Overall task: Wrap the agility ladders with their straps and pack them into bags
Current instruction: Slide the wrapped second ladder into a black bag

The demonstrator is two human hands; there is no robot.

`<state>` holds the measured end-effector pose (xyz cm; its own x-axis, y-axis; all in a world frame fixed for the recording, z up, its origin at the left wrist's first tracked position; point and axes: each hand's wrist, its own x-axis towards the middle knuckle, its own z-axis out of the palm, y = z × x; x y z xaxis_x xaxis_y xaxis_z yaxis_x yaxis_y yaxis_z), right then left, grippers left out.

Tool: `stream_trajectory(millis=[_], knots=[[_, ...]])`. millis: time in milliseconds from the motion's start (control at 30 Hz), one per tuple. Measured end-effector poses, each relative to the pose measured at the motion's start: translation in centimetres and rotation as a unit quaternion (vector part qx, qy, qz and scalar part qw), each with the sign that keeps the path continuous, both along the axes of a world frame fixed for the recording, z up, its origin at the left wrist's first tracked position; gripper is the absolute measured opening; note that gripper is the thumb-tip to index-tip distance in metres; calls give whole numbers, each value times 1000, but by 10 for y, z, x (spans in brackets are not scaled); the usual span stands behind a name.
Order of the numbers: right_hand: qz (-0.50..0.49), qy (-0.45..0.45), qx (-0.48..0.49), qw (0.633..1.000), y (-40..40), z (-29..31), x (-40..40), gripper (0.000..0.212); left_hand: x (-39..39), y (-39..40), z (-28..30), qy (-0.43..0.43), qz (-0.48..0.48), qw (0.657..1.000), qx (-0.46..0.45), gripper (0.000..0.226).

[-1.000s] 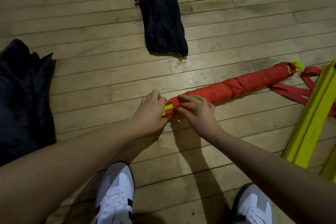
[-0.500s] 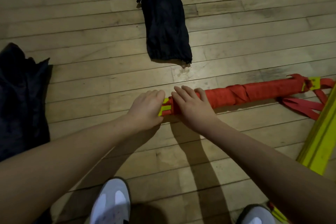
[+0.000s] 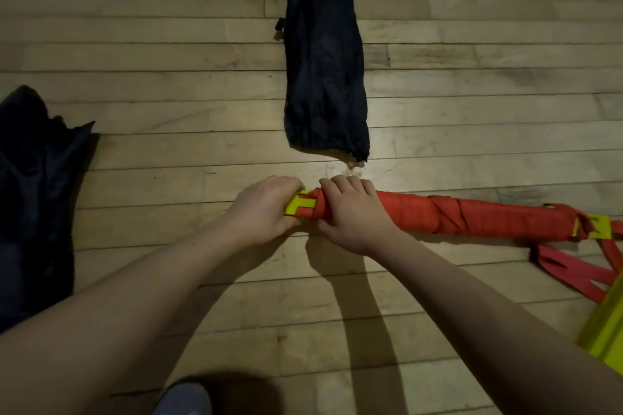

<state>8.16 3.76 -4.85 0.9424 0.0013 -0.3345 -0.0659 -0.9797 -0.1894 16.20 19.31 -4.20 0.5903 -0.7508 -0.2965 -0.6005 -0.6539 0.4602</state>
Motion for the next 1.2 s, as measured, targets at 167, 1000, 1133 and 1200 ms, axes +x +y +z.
stream_trajectory(millis=[167,1000,1133,1200], knots=[[-29,26,-6,999,9,-2,7,64,-3,-7,-5,-66,-12,996,66,48],[51,5,100,994,194,44,53,31,-16,200,42,10,317,948,24,32],[103,-8,127,987,238,33,76,33,-10,241,34,-26,321,946,34,26],[138,-15,136,981,264,25,86,38,-11,261,26,-40,336,940,53,23]])
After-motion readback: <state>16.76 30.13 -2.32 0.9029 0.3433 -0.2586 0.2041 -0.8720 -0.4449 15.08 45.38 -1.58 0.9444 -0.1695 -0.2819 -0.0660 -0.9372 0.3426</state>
